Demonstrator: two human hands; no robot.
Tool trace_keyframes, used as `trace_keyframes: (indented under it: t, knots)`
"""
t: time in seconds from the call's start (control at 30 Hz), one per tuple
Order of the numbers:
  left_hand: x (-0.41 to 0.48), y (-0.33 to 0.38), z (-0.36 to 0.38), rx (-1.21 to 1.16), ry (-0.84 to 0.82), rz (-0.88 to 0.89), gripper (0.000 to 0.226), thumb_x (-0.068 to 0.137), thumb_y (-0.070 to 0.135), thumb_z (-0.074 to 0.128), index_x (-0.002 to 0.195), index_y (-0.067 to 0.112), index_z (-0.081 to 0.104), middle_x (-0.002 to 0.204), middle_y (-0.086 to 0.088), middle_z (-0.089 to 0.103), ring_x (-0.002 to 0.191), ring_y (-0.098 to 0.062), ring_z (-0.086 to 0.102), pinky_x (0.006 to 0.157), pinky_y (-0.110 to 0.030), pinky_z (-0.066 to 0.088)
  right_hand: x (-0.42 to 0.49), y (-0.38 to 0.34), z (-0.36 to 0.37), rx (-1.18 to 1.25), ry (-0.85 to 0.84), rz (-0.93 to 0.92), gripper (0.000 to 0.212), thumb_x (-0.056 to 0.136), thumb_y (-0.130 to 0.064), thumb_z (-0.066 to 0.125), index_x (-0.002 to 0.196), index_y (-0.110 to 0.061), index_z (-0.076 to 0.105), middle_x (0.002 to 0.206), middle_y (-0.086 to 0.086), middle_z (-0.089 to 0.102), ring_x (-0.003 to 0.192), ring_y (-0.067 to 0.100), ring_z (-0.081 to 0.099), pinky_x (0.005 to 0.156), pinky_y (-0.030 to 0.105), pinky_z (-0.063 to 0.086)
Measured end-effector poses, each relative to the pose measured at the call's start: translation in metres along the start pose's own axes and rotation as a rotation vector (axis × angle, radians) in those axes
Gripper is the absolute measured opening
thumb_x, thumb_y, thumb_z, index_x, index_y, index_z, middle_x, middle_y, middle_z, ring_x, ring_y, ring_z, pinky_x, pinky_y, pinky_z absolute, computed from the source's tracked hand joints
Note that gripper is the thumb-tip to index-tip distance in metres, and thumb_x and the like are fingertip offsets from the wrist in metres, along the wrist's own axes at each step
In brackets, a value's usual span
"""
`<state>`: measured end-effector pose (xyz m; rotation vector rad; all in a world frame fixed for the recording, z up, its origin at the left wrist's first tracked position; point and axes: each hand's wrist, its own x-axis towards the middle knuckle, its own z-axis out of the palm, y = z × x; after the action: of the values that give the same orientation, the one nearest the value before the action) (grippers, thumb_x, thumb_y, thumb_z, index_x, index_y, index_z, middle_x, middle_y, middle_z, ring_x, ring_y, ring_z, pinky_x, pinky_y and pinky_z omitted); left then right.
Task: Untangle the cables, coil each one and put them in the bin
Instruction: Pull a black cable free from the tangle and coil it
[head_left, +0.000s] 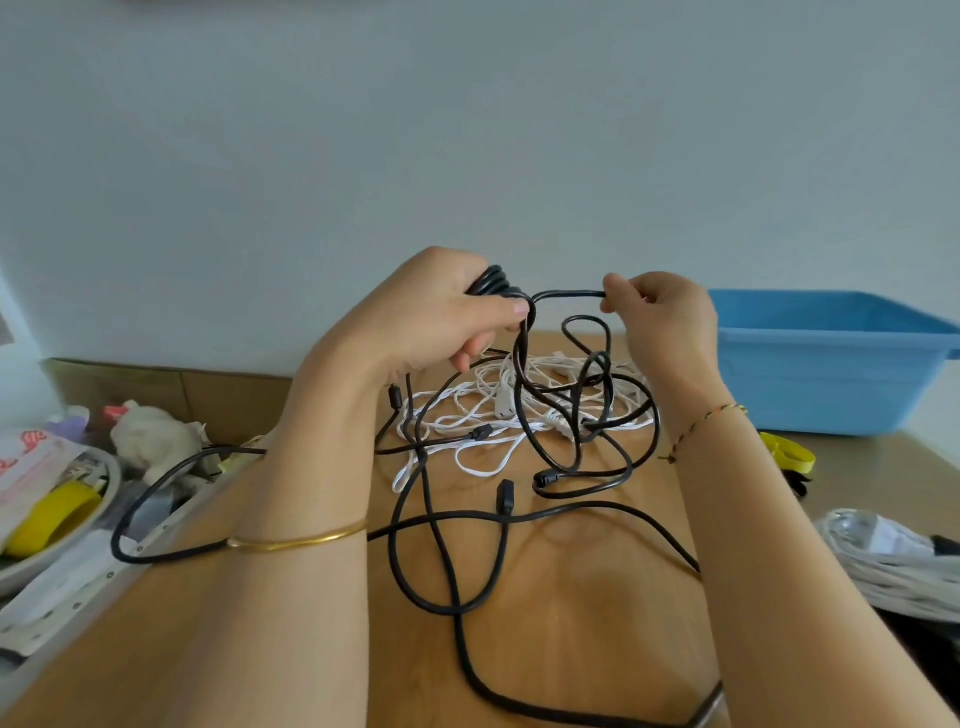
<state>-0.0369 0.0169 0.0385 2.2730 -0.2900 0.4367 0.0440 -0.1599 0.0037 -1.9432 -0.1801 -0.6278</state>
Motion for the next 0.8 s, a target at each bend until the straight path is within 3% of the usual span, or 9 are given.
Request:
trace_keyframes:
  t: [0.1,0.2,0.3,0.4,0.47,0.57,0.63,0.7,0.8]
  knots:
    - [0.002,-0.004,0.002,-0.006,0.012,-0.019,0.028,0.093,0.022,0.058,0.093,-0.006,0.060,0.045,0.009,0.051,0.046,-0.009,0.050,0.058,-0.029,0.049,-0.005,-0.003,0.006,-0.298,-0.023,-0.105,0.024,0.094,-0.033,0.048,0.098,-0.020,0.067,0.082,0.000,0.061,0.073,0.019,0.053,0.060,0.029,0.035]
    - [0.004,-0.007,0.004,0.013,0.010,-0.037,0.026,0.093,0.023,0.058,0.091,-0.003,0.061,0.045,0.009,0.052,0.048,-0.012,0.052,0.064,-0.036,0.051,-0.010,-0.010,0.015,-0.541,0.064,-0.420,0.032,0.091,-0.019,0.057,0.121,-0.026,0.063,0.125,0.002,0.056,0.117,0.027,0.045,0.093,0.038,0.034]
    - [0.004,-0.009,0.003,-0.005,0.054,-0.051,0.022,0.093,0.022,0.058,0.082,0.003,0.060,0.046,0.008,0.053,0.047,-0.010,0.051,0.060,-0.032,0.050,-0.011,-0.014,0.022,-0.493,0.050,-0.696,0.042,0.080,-0.009,0.068,0.119,-0.023,0.065,0.129,0.003,0.058,0.130,0.032,0.039,0.107,0.048,0.027]
    - [0.004,-0.012,0.001,-0.035,0.135,-0.049,0.024,0.093,0.021,0.058,0.071,0.013,0.055,0.047,0.009,0.053,0.047,-0.010,0.052,0.059,-0.030,0.050,-0.010,-0.010,0.021,-0.485,-0.132,-0.679,0.044,0.084,-0.021,0.067,0.127,-0.027,0.059,0.128,-0.004,0.059,0.132,0.024,0.038,0.110,0.043,0.023]
    - [0.004,-0.012,0.002,-0.054,0.202,-0.043,0.026,0.093,0.021,0.058,0.069,0.013,0.054,0.049,0.008,0.054,0.048,-0.012,0.054,0.064,-0.034,0.051,-0.009,-0.007,0.022,-0.452,-0.245,-0.621,0.040,0.088,-0.027,0.062,0.128,-0.029,0.057,0.125,-0.007,0.060,0.127,0.019,0.041,0.102,0.037,0.031]
    - [0.007,-0.011,0.006,-0.030,0.278,-0.031,0.023,0.094,0.021,0.056,0.079,0.005,0.061,0.054,0.004,0.056,0.050,-0.013,0.054,0.064,-0.033,0.051,-0.009,-0.001,0.029,-0.346,-0.401,-0.567,0.019,0.092,-0.030,0.055,0.108,-0.023,0.063,0.092,-0.011,0.062,0.093,0.011,0.057,0.078,0.030,0.046]
    - [0.008,-0.012,0.007,0.025,0.335,-0.025,0.024,0.094,0.022,0.055,0.088,0.000,0.062,0.058,0.002,0.057,0.049,-0.013,0.054,0.062,-0.032,0.050,-0.009,0.004,0.032,-0.230,-0.445,-0.525,0.015,0.091,-0.032,0.057,0.100,-0.022,0.064,0.074,-0.019,0.055,0.071,-0.003,0.054,0.066,0.018,0.042]
    - [0.010,-0.015,0.007,0.083,0.408,-0.032,0.026,0.094,0.024,0.053,0.091,0.000,0.062,0.063,-0.002,0.058,0.053,-0.016,0.055,0.064,-0.034,0.052,-0.009,0.007,0.029,-0.177,-0.475,-0.456,0.008,0.090,-0.030,0.058,0.094,-0.027,0.064,0.067,-0.021,0.054,0.065,-0.002,0.050,0.064,0.023,0.042]
    - [0.012,-0.020,0.006,0.095,0.528,-0.050,0.030,0.094,0.028,0.052,0.091,-0.001,0.060,0.071,-0.012,0.061,0.062,-0.027,0.058,0.072,-0.043,0.054,-0.007,0.009,0.021,-0.248,-0.542,-0.381,0.007,0.090,-0.028,0.058,0.091,-0.033,0.063,0.071,-0.020,0.058,0.074,0.005,0.056,0.074,0.031,0.048]
